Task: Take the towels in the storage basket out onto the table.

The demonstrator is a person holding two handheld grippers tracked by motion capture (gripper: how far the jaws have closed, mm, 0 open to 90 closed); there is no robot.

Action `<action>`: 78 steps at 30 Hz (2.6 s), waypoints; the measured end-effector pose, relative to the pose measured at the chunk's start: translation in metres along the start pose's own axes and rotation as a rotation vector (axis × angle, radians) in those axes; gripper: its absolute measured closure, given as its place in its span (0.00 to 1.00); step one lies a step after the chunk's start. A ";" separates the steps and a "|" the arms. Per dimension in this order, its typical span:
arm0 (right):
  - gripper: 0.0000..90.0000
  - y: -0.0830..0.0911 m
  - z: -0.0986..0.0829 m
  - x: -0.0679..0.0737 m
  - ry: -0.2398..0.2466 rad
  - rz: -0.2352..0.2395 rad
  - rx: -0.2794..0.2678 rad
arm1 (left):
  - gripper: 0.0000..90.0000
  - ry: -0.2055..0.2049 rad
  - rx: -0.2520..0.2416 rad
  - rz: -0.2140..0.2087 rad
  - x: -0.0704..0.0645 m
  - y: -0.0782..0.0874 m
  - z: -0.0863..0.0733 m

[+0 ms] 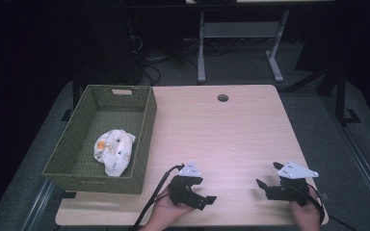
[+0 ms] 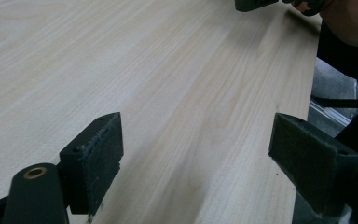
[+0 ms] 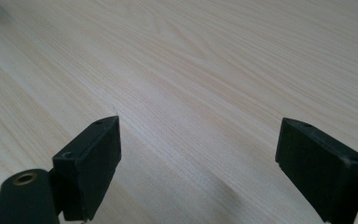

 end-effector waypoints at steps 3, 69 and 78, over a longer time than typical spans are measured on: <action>0.15 0.000 -0.001 -0.001 -0.007 -0.001 0.002 | 0.19 0.004 0.000 -0.005 0.002 0.000 0.002; 0.15 0.000 -0.004 -0.006 -0.017 -0.017 0.013 | 0.20 0.055 0.134 -0.123 0.054 0.102 0.089; 0.15 0.000 -0.004 -0.006 -0.019 -0.018 0.012 | 0.20 0.091 0.135 -0.115 0.073 0.121 0.093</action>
Point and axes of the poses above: each handheld gripper's, and its own axes: y roughly backward along the jaws, z roughly out of its top, x roughly to its left, the point moved 9 cm from there along -y, roughly forward along the jaws, and after that the axes turned 9 degrees about z, right-handed, at the moved point
